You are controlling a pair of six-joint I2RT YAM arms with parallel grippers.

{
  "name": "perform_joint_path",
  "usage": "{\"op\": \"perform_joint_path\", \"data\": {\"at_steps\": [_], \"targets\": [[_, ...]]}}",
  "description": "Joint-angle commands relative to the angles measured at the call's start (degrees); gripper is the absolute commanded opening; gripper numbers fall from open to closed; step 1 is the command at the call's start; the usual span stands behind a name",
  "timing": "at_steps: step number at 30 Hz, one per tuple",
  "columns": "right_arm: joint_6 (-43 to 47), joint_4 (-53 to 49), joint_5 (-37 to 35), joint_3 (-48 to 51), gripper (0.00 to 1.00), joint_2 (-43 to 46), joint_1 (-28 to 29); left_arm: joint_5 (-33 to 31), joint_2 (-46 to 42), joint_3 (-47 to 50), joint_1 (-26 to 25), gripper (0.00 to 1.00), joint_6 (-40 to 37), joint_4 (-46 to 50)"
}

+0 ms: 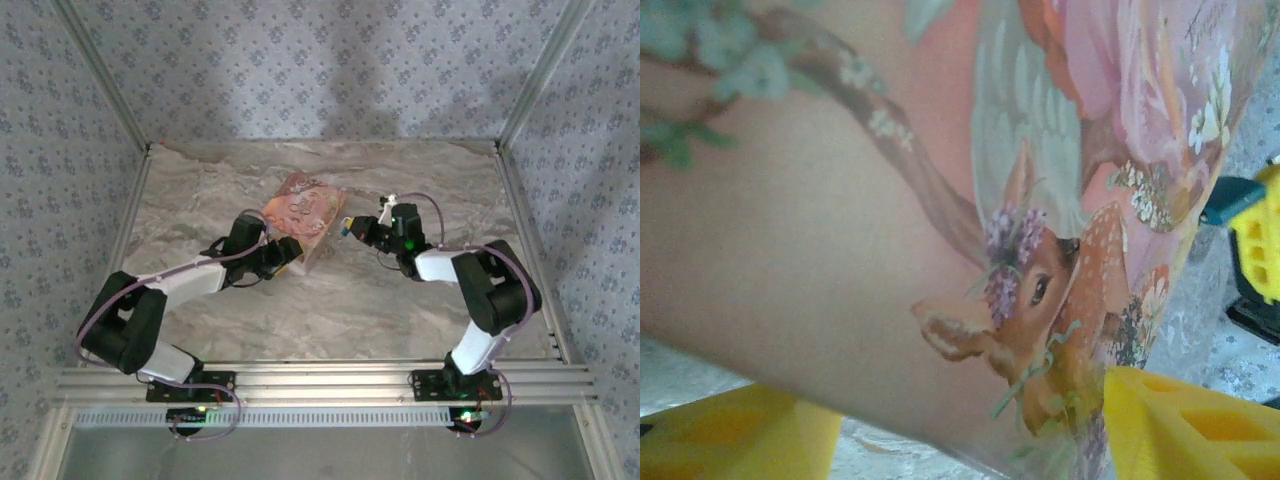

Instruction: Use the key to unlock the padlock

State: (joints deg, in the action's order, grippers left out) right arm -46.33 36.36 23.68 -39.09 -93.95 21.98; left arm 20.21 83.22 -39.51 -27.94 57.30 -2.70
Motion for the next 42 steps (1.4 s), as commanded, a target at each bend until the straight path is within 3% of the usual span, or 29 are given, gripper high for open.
{"op": "perform_joint_path", "data": {"at_steps": [1, 8, 12, 16, 21, 36, 42], "targets": [[9.32, -13.25, -1.94, 0.01, 0.00, 6.08, -0.08, -1.41, -0.78, -0.65, 3.44, 0.69, -3.59, 6.77], [22.45, -36.36, -1.46, -2.73, 0.00, 15.76, 1.33, 0.27, 1.36, -3.95, 9.70, 0.69, -8.70, 9.23], [27.01, -49.07, 0.00, -5.02, 0.00, 17.10, 2.80, 1.28, 2.87, -6.91, 12.82, 0.70, -11.53, 10.50], [28.67, -55.41, 0.79, -5.25, 0.00, 17.22, 3.81, 1.44, 1.75, -9.59, 13.79, 0.71, -13.99, 11.41], [30.72, -59.02, 0.58, -5.30, 0.00, 15.53, 4.52, -0.98, -3.40, -10.82, 13.79, 0.73, -16.57, 13.04], [30.16, -55.50, 2.90, -6.61, 0.00, 6.10, 5.96, -8.49, -25.93, -2.75, 13.79, 0.83, -20.68, 10.10], [29.85, -54.95, 1.83, -6.36, 0.14, 6.69, 5.77, -13.08, -33.72, 1.55, 13.83, 0.87, -22.12, 6.25]]}}
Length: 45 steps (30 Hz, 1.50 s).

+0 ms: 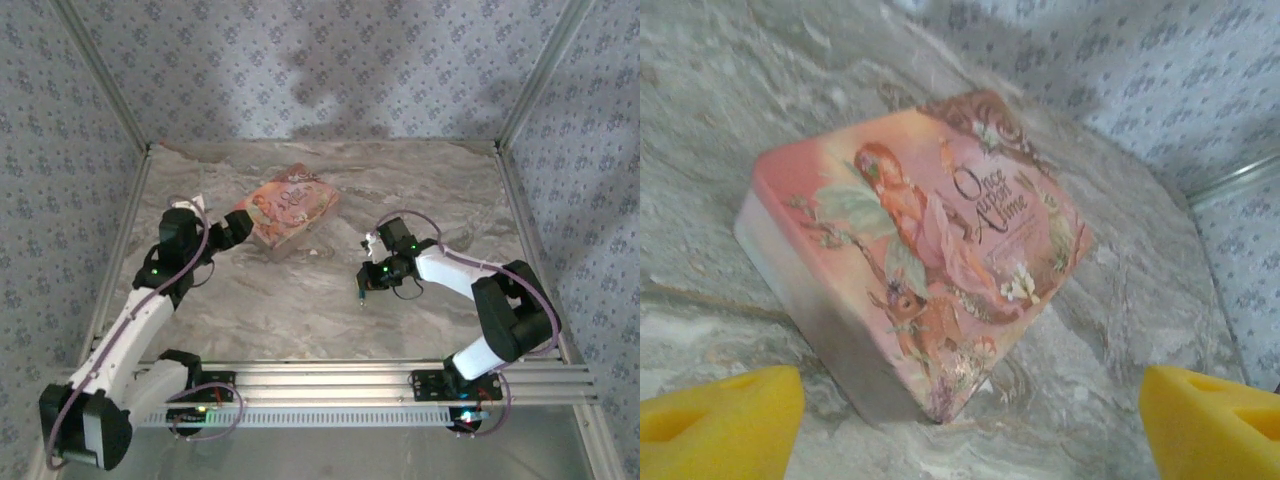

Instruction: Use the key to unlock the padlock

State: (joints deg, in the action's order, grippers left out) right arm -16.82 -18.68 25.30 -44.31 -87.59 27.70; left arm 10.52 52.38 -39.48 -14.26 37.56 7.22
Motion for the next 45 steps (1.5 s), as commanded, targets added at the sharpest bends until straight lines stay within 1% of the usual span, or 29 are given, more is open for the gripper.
{"op": "perform_joint_path", "data": {"at_steps": [1, 3, 5, 7, 10, 14, 17, 19, 21, 24, 26, 28, 31, 35, 40, 41, 42, 43, 45], "targets": [[0.30, 0.09, -0.18, -1.05, 0.17, 0.81, -0.07, -3.87, -3.76, 2.13, 0.20, 0.88, -3.08, -4.32], [0.30, -0.16, -0.86, -1.04, 0.22, 1.90, -0.39, -5.31, -5.35, 3.58, 0.15, 0.90, -3.62, -5.42], [0.30, -0.31, -1.94, -0.95, 0.24, 3.57, -0.93, -6.73, -6.76, 4.79, 0.20, 0.91, -4.01, -6.44], [0.30, -0.33, -3.49, -0.88, 0.28, 5.77, -1.58, -8.06, -7.85, 5.64, 0.28, 0.93, -4.31, -7.07], [0.94, -0.02, -5.82, -0.86, 0.31, 9.82, -2.61, -10.30, -8.88, 6.09, 0.29, 0.96, -5.21, -7.22], [2.30, 0.80, -11.04, -0.57, 0.40, 15.72, -4.40, -13.49, -9.54, 5.62, 0.55, 0.96, -7.59, -6.92], [3.48, 3.29, -16.49, 0.61, 0.48, 21.31, -6.45, -17.54, -9.92, 5.60, 0.92, 0.96, -10.81, -7.06], [4.68, 5.90, -20.00, 2.06, 0.57, 24.52, -7.98, -20.59, -10.01, 6.30, 1.24, 0.96, -13.48, -8.38], [5.91, 8.71, -23.52, 3.65, 0.68, 27.42, -9.89, -23.54, -10.33, 7.56, 1.81, 0.97, -15.83, -10.78], [6.86, 13.13, -26.67, 6.30, 0.87, 30.30, -13.58, -27.22, -10.47, 10.29, 2.35, 0.97, -20.11, -15.41], [7.70, 16.11, -27.64, 7.94, 0.95, 31.06, -16.70, -29.00, -10.25, 12.05, 2.61, 0.97, -23.74, -18.02], [7.95, 18.79, -28.26, 9.21, 1.00, 30.85, -19.43, -31.66, -9.88, 13.00, 3.11, 0.98, -24.53, -18.30], [8.29, 23.04, -30.12, 11.52, 1.00, 29.83, -23.00, -32.96, -9.17, 14.53, 4.34, 0.98, -24.94, -18.27], [9.96, 30.75, -32.50, 14.96, 1.00, 26.14, -25.72, -33.93, -7.60, 16.29, 5.63, 0.98, -24.81, -18.15], [11.68, 43.78, -32.21, 18.52, 1.00, 16.87, -26.90, -34.25, -4.12, 17.74, 7.17, 0.98, -25.20, -19.52], [12.43, 45.77, -31.44, 18.70, 1.00, 14.94, -27.07, -33.89, -2.89, 18.24, 7.52, 0.98, -25.55, -20.39], [13.31, 44.78, -31.53, 18.05, 1.00, 13.66, -27.09, -33.63, -1.87, 18.42, 7.85, 0.98, -25.75, -21.12], [15.05, 47.16, -30.71, 18.84, 1.00, 12.36, -27.11, -33.25, -0.63, 18.77, 8.22, 0.98, -25.99, -21.93], [17.74, 54.79, -29.59, 22.00, 1.00, 10.69, -27.22, -31.92, 1.90, 19.15, 8.97, 0.98, -26.56, -23.72]]}}
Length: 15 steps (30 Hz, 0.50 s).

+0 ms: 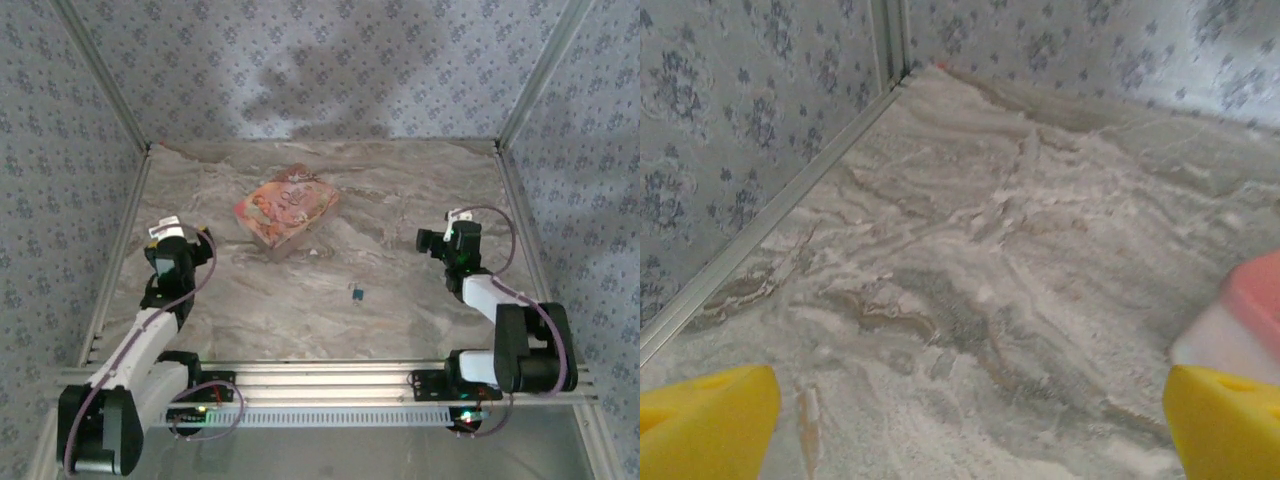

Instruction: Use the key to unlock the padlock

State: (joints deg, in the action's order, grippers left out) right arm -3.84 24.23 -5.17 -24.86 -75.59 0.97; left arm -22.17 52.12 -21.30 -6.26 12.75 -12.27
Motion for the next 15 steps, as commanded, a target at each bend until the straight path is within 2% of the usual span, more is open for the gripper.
{"op": "perform_joint_path", "data": {"at_steps": [1, 6, 10, 11, 13, 15], "targets": [[5.24, 14.84, 1.48, 3.55, 1.00, -1.55, -0.83, 1.46, 3.45, 1.29, 1.43, 0.98, -1.98, -5.52], [5.22, 21.78, 6.58, 6.09, 1.00, -3.56, -3.58, 4.04, 7.08, 3.60, 2.86, 0.98, -3.61, -12.91], [4.20, 34.69, 8.15, 8.78, 1.00, -11.98, -4.75, 5.71, 8.58, 4.30, 3.66, 0.98, -6.20, -15.03], [4.17, 33.77, 8.05, 7.59, 1.00, -12.53, -4.71, 6.28, 8.89, 4.71, 3.83, 0.98, -6.67, -15.93], [3.74, 21.92, 5.78, 2.56, 1.00, -11.57, -4.65, 7.76, 9.72, 5.29, 4.18, 0.98, -7.05, -17.42], [4.62, 22.87, 4.32, 2.70, 1.00, -11.76, -3.42, 8.91, 11.07, 5.63, 4.54, 0.98, -7.61, -18.93]]}}
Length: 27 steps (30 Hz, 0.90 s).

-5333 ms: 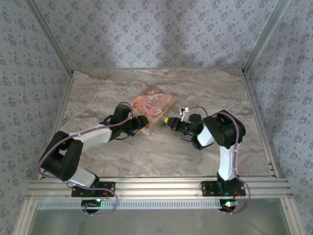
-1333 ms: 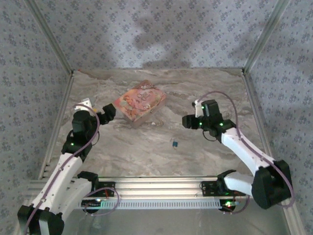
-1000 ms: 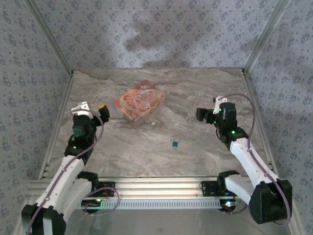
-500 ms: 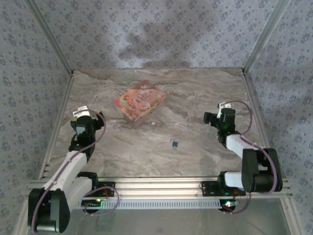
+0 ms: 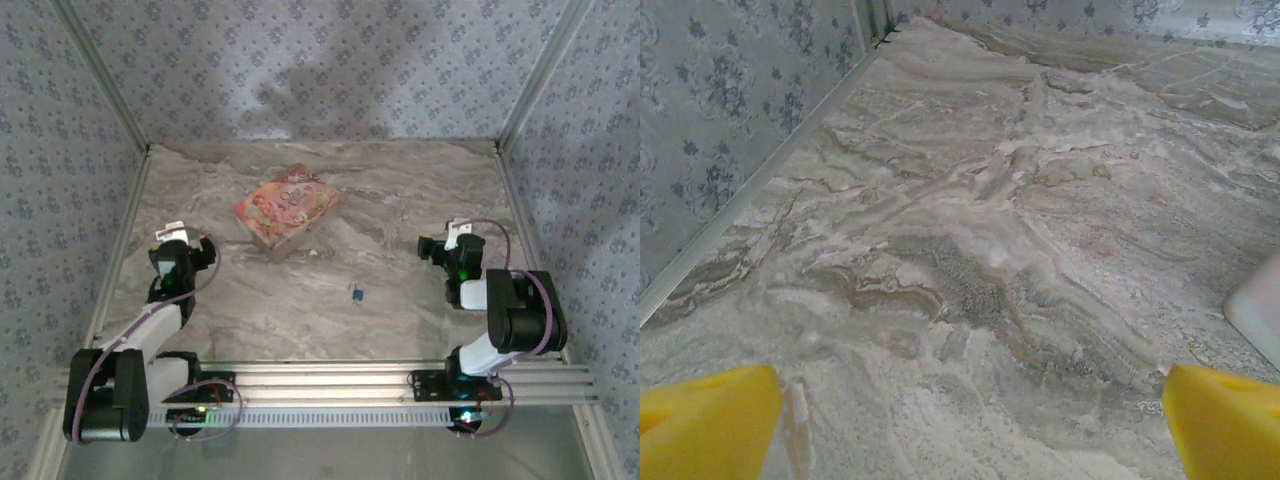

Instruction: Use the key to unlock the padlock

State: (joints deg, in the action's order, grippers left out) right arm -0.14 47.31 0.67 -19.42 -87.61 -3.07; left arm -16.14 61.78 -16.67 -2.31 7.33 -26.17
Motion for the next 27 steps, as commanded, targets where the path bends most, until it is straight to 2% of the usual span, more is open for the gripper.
{"op": "perform_joint_path", "data": {"at_steps": [1, 14, 20, 23, 27], "targets": [[0.80, 0.10, -1.41, -2.67, 1.00, 0.23, 0.52, 3.26, 2.18, 1.04, 0.70, 0.98, -2.46, -5.87], [1.00, 0.15, -1.74, -2.64, 1.00, 0.24, 0.70, 12.81, 11.54, 0.82, 4.32, 0.98, -4.98, -20.48], [1.02, 0.11, -1.86, -2.71, 1.00, 0.24, 0.78, 16.96, 21.86, 0.61, 5.16, 0.98, -4.84, -30.51], [1.02, 0.08, -1.89, -2.70, 1.00, 0.23, 0.77, 17.00, 25.55, 0.05, 5.23, 0.98, -4.61, -33.32], [1.02, 0.06, -1.76, -2.75, 1.00, 0.15, 0.72, 17.93, 25.95, -7.04, 5.29, 0.98, -5.36, -19.63]]}}
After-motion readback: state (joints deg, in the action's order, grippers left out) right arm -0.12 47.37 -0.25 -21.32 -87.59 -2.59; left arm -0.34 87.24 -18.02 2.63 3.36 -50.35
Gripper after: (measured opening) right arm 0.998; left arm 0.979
